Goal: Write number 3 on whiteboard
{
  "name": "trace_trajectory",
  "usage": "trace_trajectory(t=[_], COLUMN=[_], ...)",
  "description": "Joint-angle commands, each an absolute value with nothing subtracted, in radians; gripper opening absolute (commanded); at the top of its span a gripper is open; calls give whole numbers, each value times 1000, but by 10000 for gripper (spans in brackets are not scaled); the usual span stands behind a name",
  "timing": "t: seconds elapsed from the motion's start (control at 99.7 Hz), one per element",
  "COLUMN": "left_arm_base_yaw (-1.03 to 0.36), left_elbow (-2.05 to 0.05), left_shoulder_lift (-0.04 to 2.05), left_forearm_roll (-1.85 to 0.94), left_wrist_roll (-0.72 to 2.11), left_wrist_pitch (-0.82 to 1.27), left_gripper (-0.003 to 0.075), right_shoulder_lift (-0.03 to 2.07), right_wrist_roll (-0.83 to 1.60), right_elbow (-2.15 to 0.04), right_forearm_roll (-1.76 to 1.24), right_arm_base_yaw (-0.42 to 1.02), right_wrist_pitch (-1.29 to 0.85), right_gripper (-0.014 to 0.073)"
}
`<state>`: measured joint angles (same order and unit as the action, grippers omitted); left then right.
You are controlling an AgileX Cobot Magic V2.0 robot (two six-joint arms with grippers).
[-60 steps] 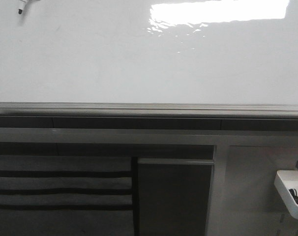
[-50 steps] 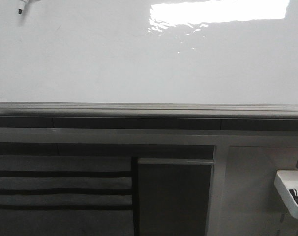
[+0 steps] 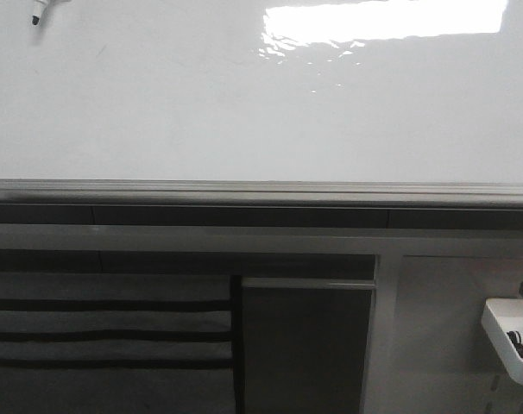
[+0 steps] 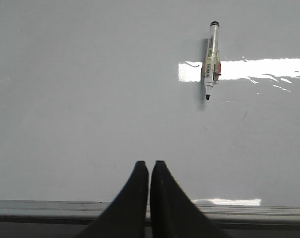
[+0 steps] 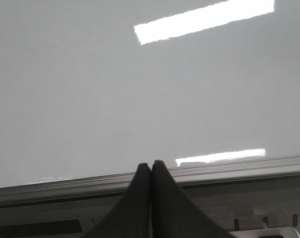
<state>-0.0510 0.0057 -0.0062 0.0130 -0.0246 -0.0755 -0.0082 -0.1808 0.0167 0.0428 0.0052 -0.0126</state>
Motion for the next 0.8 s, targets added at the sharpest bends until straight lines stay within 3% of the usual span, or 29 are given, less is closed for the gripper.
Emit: trace_trajectory(t=[0.0, 0.672, 0.793], left_arm_base_yaw=[-48, -48, -48], left_elbow=[9, -4, -108], left_shoulder_lift=[-37, -37, -33], left_forearm_roll=[11, 7, -14], left_wrist_roll=[-33, -33, -33], left_wrist_pitch=[-157, -170, -63], left_gripper=[-18, -18, -18], right_shoulder_lift=[-30, -30, -30], right_wrist_roll=[-173, -142, -142], right_elbow=[38, 33, -44], right_forearm_roll=[53, 150, 146], right_arm_base_yaw=[-1, -1, -1], right_wrist_pitch=[65, 131, 78], right_gripper=[-74, -74, -74])
